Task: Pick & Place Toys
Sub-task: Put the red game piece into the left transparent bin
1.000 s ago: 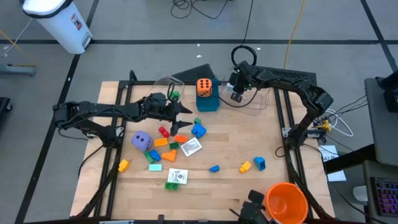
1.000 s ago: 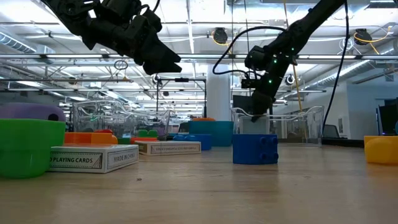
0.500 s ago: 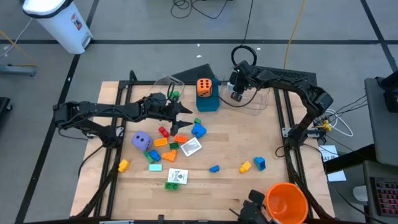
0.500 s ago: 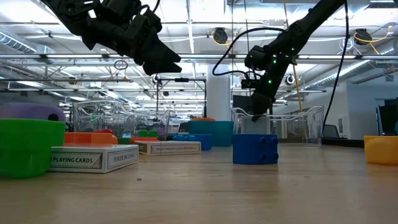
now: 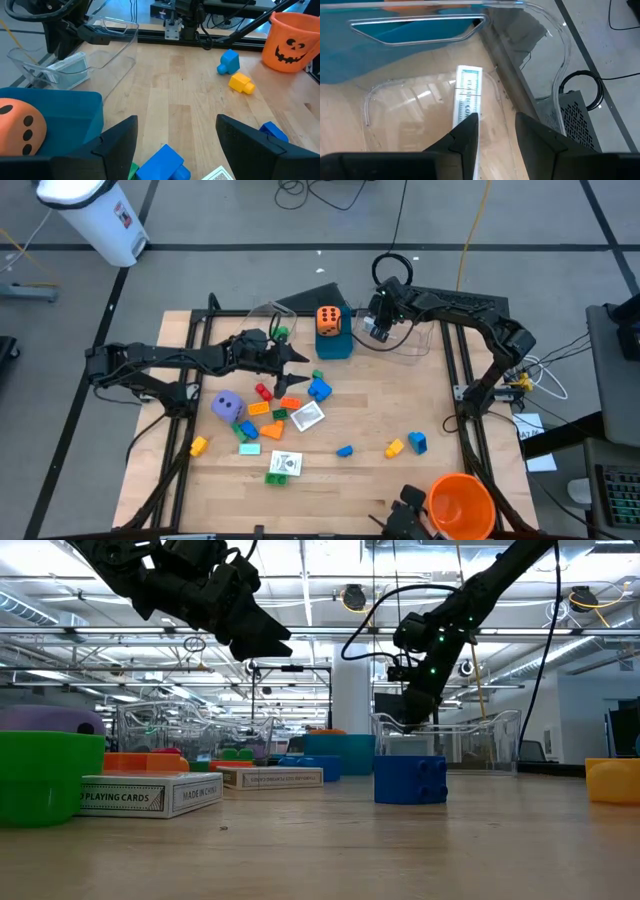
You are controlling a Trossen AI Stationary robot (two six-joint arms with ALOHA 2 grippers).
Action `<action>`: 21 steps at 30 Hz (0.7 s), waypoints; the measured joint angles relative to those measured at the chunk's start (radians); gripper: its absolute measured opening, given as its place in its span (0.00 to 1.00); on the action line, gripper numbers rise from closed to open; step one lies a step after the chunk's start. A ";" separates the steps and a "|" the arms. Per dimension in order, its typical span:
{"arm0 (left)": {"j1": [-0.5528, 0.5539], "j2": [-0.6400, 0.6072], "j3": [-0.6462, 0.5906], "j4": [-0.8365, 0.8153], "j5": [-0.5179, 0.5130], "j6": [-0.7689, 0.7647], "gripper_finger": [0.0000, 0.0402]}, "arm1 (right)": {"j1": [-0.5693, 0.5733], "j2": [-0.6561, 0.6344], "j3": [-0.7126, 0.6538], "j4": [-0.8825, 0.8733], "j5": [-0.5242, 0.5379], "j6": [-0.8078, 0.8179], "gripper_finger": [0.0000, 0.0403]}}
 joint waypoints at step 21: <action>0.000 0.000 0.000 0.000 -0.015 0.000 0.68 | 0.175 -0.244 0.000 0.079 0.206 0.072 0.31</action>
